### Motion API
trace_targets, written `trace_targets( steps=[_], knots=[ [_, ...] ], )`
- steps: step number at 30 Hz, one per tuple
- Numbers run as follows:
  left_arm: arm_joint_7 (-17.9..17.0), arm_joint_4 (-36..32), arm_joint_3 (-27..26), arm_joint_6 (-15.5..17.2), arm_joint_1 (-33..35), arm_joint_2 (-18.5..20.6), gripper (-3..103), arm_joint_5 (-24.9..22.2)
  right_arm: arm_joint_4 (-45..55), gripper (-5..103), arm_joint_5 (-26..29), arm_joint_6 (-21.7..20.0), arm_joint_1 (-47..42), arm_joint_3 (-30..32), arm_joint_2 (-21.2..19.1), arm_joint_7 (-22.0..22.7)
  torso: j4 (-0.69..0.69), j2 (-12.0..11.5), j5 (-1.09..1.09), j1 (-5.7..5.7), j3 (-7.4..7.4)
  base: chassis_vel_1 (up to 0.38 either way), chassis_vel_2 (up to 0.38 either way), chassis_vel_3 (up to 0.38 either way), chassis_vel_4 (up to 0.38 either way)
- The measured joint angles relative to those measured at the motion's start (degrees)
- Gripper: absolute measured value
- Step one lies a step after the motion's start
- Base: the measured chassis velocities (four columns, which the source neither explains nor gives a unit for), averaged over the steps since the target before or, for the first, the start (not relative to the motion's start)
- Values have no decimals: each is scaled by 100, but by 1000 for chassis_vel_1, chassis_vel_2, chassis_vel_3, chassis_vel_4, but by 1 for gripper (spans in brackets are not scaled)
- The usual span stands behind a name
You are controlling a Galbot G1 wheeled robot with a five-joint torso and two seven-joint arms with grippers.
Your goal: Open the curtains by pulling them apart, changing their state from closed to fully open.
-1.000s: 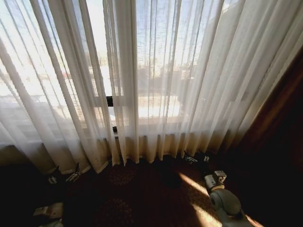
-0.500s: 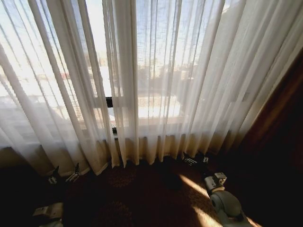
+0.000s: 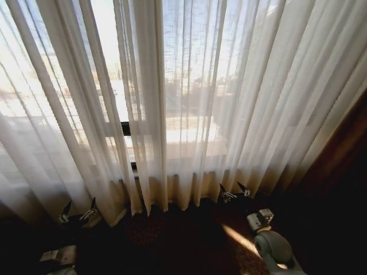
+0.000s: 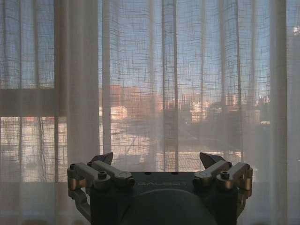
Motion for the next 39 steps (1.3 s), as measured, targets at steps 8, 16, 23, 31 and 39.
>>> trace_targets(
  steps=[8, 16, 23, 31, 39],
  knots=[
    [0, 0, 0, 0, 2, -1, 100, 0, -45, 100, -17, 70, 16, -16, 18, -62, 3, 2, 0, -4, -3, -316, 408, 339, -420],
    [0, 0, 0, 0, 1, 0, 100, 0, -107, 100, 14, 433, 143, -150, -2, 133, 2, 2, -1, -3, -2, -248, 393, 229, -411],
    [-1, 0, 0, 0, -2, 0, 100, 0, -305, 100, -358, 606, 291, -318, -29, 339, 0, -1, 2, 4, 1, -135, 160, 98, -121],
    [0, 0, -1, 0, 4, -2, 100, 0, -670, 100, -404, 674, 698, -706, -67, 549, 1, 8, 2, -15, -6, 21, -47, -19, 59],
    [0, 0, -1, 0, 1, 0, 100, 0, -1585, 100, -305, 848, 1617, -1376, -156, 762, 3, -1, 2, 1, 1, 5, -11, -4, 9]
  ],
)
